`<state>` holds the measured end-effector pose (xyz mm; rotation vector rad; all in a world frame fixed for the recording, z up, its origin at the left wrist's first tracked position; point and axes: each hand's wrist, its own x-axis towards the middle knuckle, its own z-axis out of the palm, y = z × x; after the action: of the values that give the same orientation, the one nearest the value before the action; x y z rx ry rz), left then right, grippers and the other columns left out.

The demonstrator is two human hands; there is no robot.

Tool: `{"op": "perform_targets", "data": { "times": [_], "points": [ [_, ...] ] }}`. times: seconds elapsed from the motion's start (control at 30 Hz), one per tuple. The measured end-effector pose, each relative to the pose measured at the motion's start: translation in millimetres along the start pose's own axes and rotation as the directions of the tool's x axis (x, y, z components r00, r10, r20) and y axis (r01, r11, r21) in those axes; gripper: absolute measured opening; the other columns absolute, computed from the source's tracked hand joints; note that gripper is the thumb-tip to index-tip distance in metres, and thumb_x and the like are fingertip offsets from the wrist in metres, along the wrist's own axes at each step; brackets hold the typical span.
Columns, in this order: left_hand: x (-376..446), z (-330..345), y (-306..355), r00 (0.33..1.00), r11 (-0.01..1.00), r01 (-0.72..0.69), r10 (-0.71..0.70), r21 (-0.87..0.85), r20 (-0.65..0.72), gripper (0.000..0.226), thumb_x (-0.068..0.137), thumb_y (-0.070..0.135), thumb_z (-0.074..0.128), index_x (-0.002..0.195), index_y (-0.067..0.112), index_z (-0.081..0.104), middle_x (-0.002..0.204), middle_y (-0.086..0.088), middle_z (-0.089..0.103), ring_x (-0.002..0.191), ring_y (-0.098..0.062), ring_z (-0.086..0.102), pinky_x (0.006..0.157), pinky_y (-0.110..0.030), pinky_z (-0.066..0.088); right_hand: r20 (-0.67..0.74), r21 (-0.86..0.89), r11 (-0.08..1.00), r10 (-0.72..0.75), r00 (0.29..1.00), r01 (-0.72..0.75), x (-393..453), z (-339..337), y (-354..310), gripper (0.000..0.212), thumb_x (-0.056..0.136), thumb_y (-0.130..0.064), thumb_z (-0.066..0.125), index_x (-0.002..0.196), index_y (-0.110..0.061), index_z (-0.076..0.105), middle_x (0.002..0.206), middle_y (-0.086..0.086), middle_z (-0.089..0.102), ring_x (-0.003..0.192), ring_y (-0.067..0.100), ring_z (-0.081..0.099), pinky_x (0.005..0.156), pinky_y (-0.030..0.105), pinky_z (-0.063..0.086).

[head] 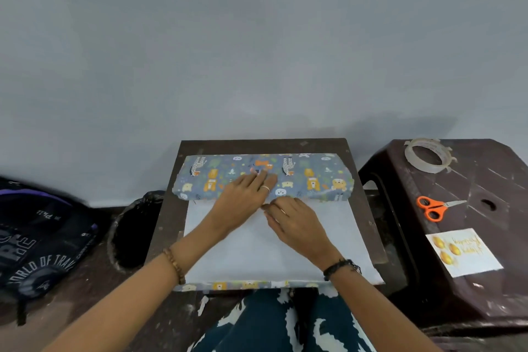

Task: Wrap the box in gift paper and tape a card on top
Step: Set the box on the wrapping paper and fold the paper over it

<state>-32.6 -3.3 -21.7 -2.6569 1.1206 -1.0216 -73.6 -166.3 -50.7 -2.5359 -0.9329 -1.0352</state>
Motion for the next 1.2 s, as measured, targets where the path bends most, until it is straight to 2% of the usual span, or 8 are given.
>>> {"op": "perform_targets", "data": {
  "times": [0.27,0.43,0.5,0.6,0.73,0.83,1.0,1.2],
  "points": [
    [-32.7,-14.2,45.1,0.973,0.986,0.145,-0.127,-0.081,0.194,0.061,0.054,0.002,0.087,0.111,0.003,0.067,0.118,-0.014,0.065,0.105,-0.026,0.065,0.084,-0.041,0.055,0.042,-0.121,0.983,0.145,0.989,-0.139,-3.0,-32.5,-11.4,0.025,0.079,-0.013,0.047,0.101,-0.014,0.059,0.095,0.0,0.062,0.083,0.019,0.049,0.073,0.028,0.032],
    [-51.7,-12.0,61.7,0.927,0.975,0.22,-0.201,-0.025,0.317,0.077,0.065,0.007,0.078,0.133,0.007,0.042,0.136,-0.009,0.052,0.125,-0.023,0.05,0.098,-0.045,0.045,0.101,-0.187,0.869,0.482,0.87,-0.459,-0.3,-28.8,-18.2,0.025,0.085,-0.022,0.043,0.081,-0.015,0.067,0.075,-0.002,0.065,0.071,0.019,0.056,0.065,0.029,0.041],
    [-61.1,-9.6,70.0,0.916,0.965,0.252,-0.214,-0.071,0.34,0.074,0.07,0.005,0.074,0.134,0.005,0.038,0.139,-0.011,0.049,0.131,-0.024,0.038,0.103,-0.046,0.036,0.074,-0.215,0.89,0.425,0.902,-0.402,3.7,-23.5,-16.8,0.007,0.081,-0.014,0.06,0.084,-0.015,0.066,0.082,0.0,0.065,0.074,0.02,0.057,0.064,0.031,0.045],
    [-66.5,-7.0,75.3,0.921,0.941,0.251,-0.161,-0.225,0.355,0.066,0.063,0.0,0.078,0.123,0.006,0.053,0.128,-0.01,0.059,0.121,-0.022,0.05,0.103,-0.042,0.042,0.165,-0.176,0.946,0.3,0.94,-0.271,11.1,-12.1,-5.9,0.026,0.078,-0.019,0.068,0.104,-0.021,0.065,0.116,0.002,0.061,0.101,0.022,0.047,0.085,0.037,0.037],
    [-70.7,-5.1,84.9,0.871,0.846,0.39,-0.212,-0.362,0.443,0.031,0.091,0.013,0.052,0.119,0.013,0.063,0.12,-0.002,0.064,0.106,-0.016,0.062,0.096,-0.034,0.046,0.502,-0.187,0.961,0.27,0.821,-0.202,14.1,9.8,5.9,0.065,0.073,-0.036,0.077,0.132,-0.03,0.051,0.139,0.007,0.049,0.125,0.033,0.047,0.092,0.061,0.039],
    [-72.8,-8.1,88.7,0.78,0.854,0.445,-0.221,-0.271,0.585,0.051,0.102,0.032,0.009,0.137,0.022,0.046,0.14,0.003,0.049,0.126,-0.014,0.049,0.107,-0.04,0.025,0.581,-0.204,0.951,0.309,0.753,-0.232,26.0,21.5,13.5,0.072,0.072,-0.033,0.078,0.136,-0.031,0.047,0.14,0.007,0.049,0.124,0.034,0.05,0.092,0.064,0.038],
    [-78.1,-4.7,83.3,0.782,0.884,0.401,-0.194,-0.241,0.592,0.047,0.102,0.039,0.01,0.143,0.029,0.031,0.148,0.003,0.037,0.134,-0.016,0.039,0.108,-0.045,0.019,0.608,-0.134,0.956,0.286,0.741,-0.259,42.1,36.7,28.1,0.062,0.095,-0.032,0.049,0.146,-0.039,0.016,0.157,-0.001,0.013,0.144,0.027,0.011,0.11,0.06,0.007],
    [-82.0,-0.7,79.3,0.77,0.915,0.277,-0.028,-0.295,0.637,0.078,0.082,0.079,0.014,0.147,0.036,0.015,0.153,0.001,0.027,0.139,-0.028,0.024,0.103,-0.059,0.011,0.594,-0.123,0.957,0.284,0.752,-0.264,43.7,33.5,28.4,0.06,0.096,-0.032,0.047,0.146,-0.04,0.016,0.157,-0.004,0.011,0.144,0.023,0.011,0.111,0.057,0.005]
  ]
}}
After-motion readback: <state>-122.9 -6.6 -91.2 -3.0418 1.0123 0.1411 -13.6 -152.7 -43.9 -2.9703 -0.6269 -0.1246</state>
